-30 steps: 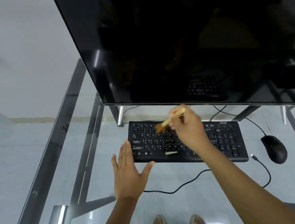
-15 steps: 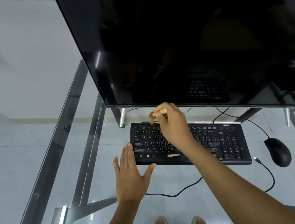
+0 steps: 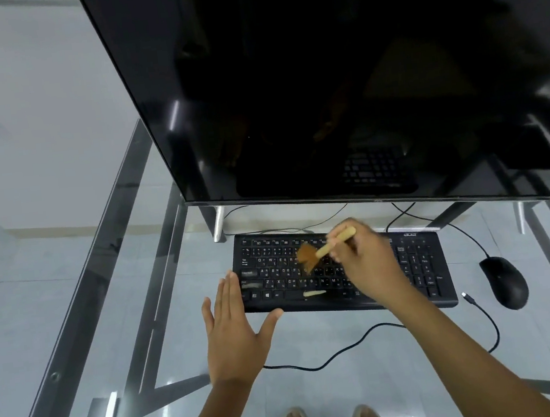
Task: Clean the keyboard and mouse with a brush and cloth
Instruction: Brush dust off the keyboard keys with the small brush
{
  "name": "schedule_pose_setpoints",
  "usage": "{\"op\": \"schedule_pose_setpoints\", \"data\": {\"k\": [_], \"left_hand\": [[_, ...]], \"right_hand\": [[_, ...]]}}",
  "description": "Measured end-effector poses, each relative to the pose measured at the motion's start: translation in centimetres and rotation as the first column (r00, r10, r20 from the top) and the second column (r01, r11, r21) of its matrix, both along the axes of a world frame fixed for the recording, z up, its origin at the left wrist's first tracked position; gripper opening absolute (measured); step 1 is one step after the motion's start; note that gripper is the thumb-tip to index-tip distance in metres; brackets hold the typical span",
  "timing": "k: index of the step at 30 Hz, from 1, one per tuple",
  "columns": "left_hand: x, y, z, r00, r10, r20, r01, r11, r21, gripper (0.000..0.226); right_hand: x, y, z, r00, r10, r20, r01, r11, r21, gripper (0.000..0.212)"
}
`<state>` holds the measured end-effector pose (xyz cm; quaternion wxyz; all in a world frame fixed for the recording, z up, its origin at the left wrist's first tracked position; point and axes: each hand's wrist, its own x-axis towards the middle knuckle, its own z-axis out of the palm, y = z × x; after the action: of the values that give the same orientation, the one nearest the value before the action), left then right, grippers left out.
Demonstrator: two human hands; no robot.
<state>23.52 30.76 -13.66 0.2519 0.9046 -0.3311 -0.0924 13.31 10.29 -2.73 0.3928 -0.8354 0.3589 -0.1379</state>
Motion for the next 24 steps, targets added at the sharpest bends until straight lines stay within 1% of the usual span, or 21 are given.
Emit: {"op": "schedule_pose_setpoints", "data": {"k": [1,2,3,4,6,7,8,9,10,11,12,13,15,16,17,18,19,20,21,22,24], "left_hand": [[0.0,0.0,0.0,1.000,0.001,0.005,-0.001,1.000,-0.005,0.096],[0.1,0.0,0.0,1.000,0.001,0.009,-0.001,1.000,-0.008,0.096],[0.0,-0.2,0.1,1.000,0.000,0.008,0.000,1.000,-0.008,0.096],[0.0,-0.2,0.1,1.000,0.006,0.005,-0.006,1.000,-0.007,0.096],[0.2,-0.1,0.1,1.000,0.015,0.005,-0.015,1.000,-0.002,0.096],[0.1,-0.2,0.1,1.000,0.015,0.006,-0.015,1.000,0.001,0.096],[0.1,-0.2,0.1,1.000,0.016,0.005,-0.016,1.000,0.000,0.096],[0.1,-0.2,0.1,1.000,0.014,0.004,-0.014,1.000,-0.004,0.096],[0.0,-0.2,0.1,1.000,0.011,0.004,-0.011,1.000,-0.007,0.096],[0.0,-0.3,0.1,1.000,0.010,0.006,-0.010,1.000,-0.008,0.095],[0.0,-0.3,0.1,1.000,0.012,0.008,-0.012,1.000,-0.006,0.095],[0.0,-0.2,0.1,1.000,0.013,0.008,-0.013,1.000,-0.001,0.095],[0.0,-0.2,0.1,1.000,0.015,0.004,-0.015,1.000,0.000,0.095],[0.0,-0.1,0.1,1.000,0.015,0.003,-0.015,1.000,-0.004,0.095],[0.0,-0.1,0.1,1.000,0.013,0.004,-0.013,1.000,-0.010,0.095],[-0.1,-0.1,0.1,1.000,0.011,0.006,-0.011,1.000,-0.015,0.095],[0.0,-0.1,0.2,1.000,0.011,0.008,-0.011,1.000,-0.018,0.095],[0.0,-0.1,0.1,1.000,0.009,0.011,-0.009,1.000,-0.020,0.095],[-0.1,-0.2,0.0,1.000,0.006,0.016,-0.005,1.000,-0.020,0.095],[-0.1,-0.1,0.0,1.000,0.002,0.021,-0.001,1.000,-0.016,0.096],[-0.2,0.0,-0.1,0.999,-0.004,0.040,0.004,1.000,0.004,0.099]], "right_hand": [[-0.2,-0.7,0.2,0.997,-0.066,0.032,0.069,0.992,-0.110,0.012],[-0.4,-1.1,0.4,0.989,-0.121,0.090,0.134,0.978,-0.158,0.013],[-0.6,-1.3,0.7,0.981,-0.144,0.130,0.161,0.979,-0.127,0.013],[-0.6,-1.2,0.8,0.978,-0.139,0.154,0.145,0.989,-0.027,0.012],[-0.3,-0.2,0.9,0.996,-0.006,0.085,-0.013,0.975,0.222,0.009],[-0.5,0.1,0.9,0.997,0.066,0.037,-0.073,0.968,0.241,0.008],[-0.4,-0.1,0.6,0.998,0.069,-0.012,-0.066,0.983,0.173,0.009],[-0.6,-0.5,0.5,1.000,0.006,-0.023,-0.004,0.998,0.062,0.010],[-0.9,-1.0,0.5,0.998,-0.067,0.012,0.068,0.996,-0.060,0.011],[-1.0,-1.3,0.6,0.989,-0.123,0.084,0.132,0.985,-0.114,0.011],[-1.2,-1.4,0.7,0.980,-0.149,0.135,0.161,0.983,-0.085,0.013],[-1.2,-1.3,0.8,0.972,-0.163,0.169,0.160,0.987,0.029,0.014],[-1.3,-0.7,0.7,0.988,-0.092,0.122,0.058,0.964,0.259,0.011],[-1.5,-0.5,0.6,0.996,-0.039,0.084,0.016,0.965,0.261,0.009],[-1.6,-0.6,0.4,0.999,-0.018,0.036,0.011,0.984,0.179,0.008],[-1.8,-0.8,0.4,0.999,-0.040,0.018,0.039,0.998,0.054,0.008],[-2.0,-1.0,0.4,0.996,-0.079,0.052,0.084,0.992,-0.094,0.009],[-2.3,-1.2,0.7,0.986,-0.117,0.117,0.136,0.977,-0.167,0.011],[-2.6,-1.3,0.8,0.979,-0.128,0.161,0.155,0.974,-0.165,0.013],[-2.8,-1.4,0.8,0.974,-0.136,0.181,0.155,0.983,-0.095,0.014],[-3.2,-1.1,0.7,0.989,-0.097,0.115,0.084,0.990,0.115,0.013]]}}
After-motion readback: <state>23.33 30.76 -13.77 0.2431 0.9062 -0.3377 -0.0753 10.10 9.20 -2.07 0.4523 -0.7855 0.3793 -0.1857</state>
